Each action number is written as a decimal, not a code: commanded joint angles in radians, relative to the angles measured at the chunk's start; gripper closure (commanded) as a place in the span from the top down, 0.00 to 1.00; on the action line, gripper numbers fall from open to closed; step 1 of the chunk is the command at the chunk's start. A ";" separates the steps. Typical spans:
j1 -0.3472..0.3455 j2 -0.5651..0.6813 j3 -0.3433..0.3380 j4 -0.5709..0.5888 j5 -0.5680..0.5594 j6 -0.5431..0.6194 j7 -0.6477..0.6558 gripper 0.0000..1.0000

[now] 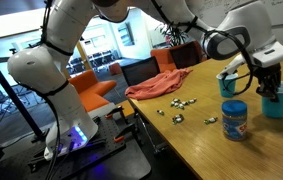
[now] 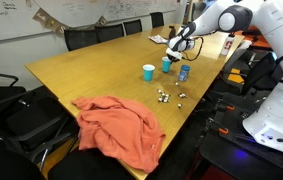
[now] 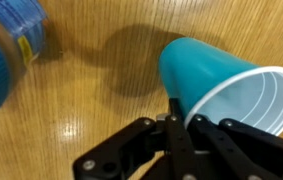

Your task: Pour the sweets in the right cup onto the table then put two sweets in the left cup

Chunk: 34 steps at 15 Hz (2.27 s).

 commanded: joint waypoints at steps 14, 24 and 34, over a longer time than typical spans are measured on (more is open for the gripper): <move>-0.012 -0.432 0.051 -0.335 -0.070 -0.055 -0.249 1.00; 0.057 -0.858 0.080 -0.863 -0.173 -0.075 -0.417 1.00; 0.103 -0.750 0.070 -1.059 -0.343 0.315 0.047 1.00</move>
